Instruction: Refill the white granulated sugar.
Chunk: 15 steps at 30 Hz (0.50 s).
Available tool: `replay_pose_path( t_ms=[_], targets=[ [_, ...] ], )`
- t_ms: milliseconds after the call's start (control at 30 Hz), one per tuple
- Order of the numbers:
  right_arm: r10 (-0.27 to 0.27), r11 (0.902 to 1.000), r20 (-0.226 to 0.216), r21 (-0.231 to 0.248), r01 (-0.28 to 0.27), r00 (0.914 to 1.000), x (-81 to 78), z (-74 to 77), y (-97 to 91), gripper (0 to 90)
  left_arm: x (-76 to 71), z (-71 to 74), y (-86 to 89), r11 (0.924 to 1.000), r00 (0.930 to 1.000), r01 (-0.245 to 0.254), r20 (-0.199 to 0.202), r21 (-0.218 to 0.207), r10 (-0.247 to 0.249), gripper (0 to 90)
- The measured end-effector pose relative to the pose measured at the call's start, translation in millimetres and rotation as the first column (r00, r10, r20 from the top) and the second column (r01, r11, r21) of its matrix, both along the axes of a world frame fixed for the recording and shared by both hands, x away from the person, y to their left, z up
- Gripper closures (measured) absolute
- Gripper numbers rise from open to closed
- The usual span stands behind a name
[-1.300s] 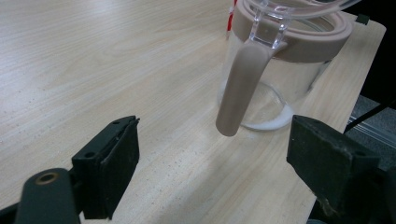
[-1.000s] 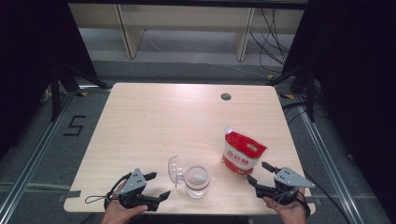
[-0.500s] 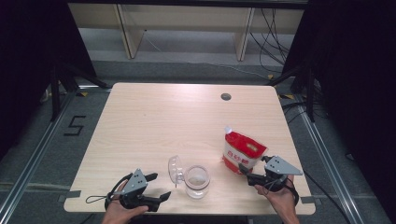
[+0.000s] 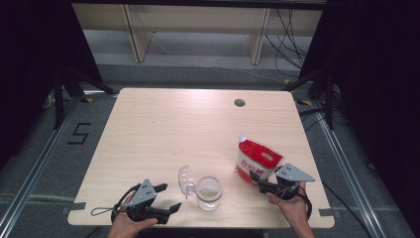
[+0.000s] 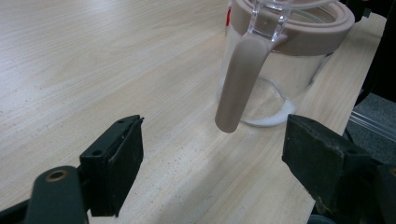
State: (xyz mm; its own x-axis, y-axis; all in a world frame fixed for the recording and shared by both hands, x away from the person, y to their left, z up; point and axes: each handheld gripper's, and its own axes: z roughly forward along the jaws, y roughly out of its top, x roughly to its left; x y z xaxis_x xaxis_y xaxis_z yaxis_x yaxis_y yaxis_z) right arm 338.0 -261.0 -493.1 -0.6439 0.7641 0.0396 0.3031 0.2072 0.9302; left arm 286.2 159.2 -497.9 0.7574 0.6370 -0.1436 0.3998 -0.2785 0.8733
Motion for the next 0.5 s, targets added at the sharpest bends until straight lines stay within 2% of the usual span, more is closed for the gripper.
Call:
replay_pose_path(
  t_ms=[67, 100, 133, 167, 200, 267, 300, 367, 433, 467, 500],
  targets=[
    [-0.016, 0.9998, 0.018, -0.007, 0.016, 0.9997, 0.0, -0.5, 1.8, 41.0, 1.2, -0.1, 0.5, 0.9999, 0.9998, 0.008, 0.016, 0.006, -0.008, 20.1],
    [-0.049, 0.9988, 0.006, 0.004, 0.049, 0.9988, -3.1, -0.3, 4.8, 41.2, 1.7, 0.2, 1.3, 0.9997, 0.9996, 0.014, 0.022, 0.021, -0.015, 20.2],
    [-0.064, 0.9979, 0.005, -0.005, 0.064, 0.9979, -4.4, 0.2, 7.1, 41.5, 1.4, 0.1, 0.7, 0.9999, 0.9997, 0.011, 0.020, 0.011, -0.011, 20.2],
    [-0.097, 0.9953, -0.006, 0.007, 0.097, 0.9953, -6.9, 0.5, 11.0, 41.7, 0.8, 0.1, 0.3, 1.0000, 0.9999, 0.005, 0.013, 0.005, -0.005, 20.2],
    [-0.094, 0.9956, 0.010, -0.001, 0.094, 0.9955, -6.4, 0.7, 11.8, 42.0, 0.0, 0.2, 0.2, 1.0000, 1.0000, -0.001, 0.003, 0.004, 0.001, 20.2],
    [-0.126, 0.9920, 0.013, -0.001, 0.126, 0.9919, -9.3, 1.1, 14.8, 42.3, -0.1, 0.1, 0.3, 1.0000, 1.0000, -0.001, 0.002, 0.004, 0.001, 20.3],
    [-0.172, 0.9850, 0.003, 0.013, 0.172, 0.9851, -12.7, 1.7, 18.8, 42.5, -0.1, 0.0, 0.5, 1.0000, 1.0000, 0.000, 0.000, 0.003, 0.000, 20.4],
    [-0.179, 0.9838, -0.006, 0.014, 0.179, 0.9839, -13.8, 2.4, 19.9, 42.6, -0.3, -0.2, 0.0, 1.0000, 1.0000, -0.002, -0.002, -0.006, 0.002, 20.5],
    [-0.186, 0.9825, 0.019, -0.002, 0.186, 0.9824, -13.5, 2.7, 19.6, 42.6, -0.7, 0.2, 0.0, 1.0000, 1.0000, -0.004, -0.001, -0.002, 0.004, 20.5],
    [-0.187, 0.9821, -0.020, 0.023, 0.187, 0.9822, -15.6, 2.1, 21.8, 42.5, -0.8, 0.3, 0.1, 1.0000, 1.0000, -0.004, -0.001, -0.001, 0.004, 20.5],
    [-0.187, 0.9821, -0.020, 0.023, 0.187, 0.9822, -15.6, 2.1, 21.8, 42.5, -0.8, 0.3, 0.1, 1.0000, 1.0000, -0.004, -0.001, -0.001, 0.004, 20.5]
  ],
)
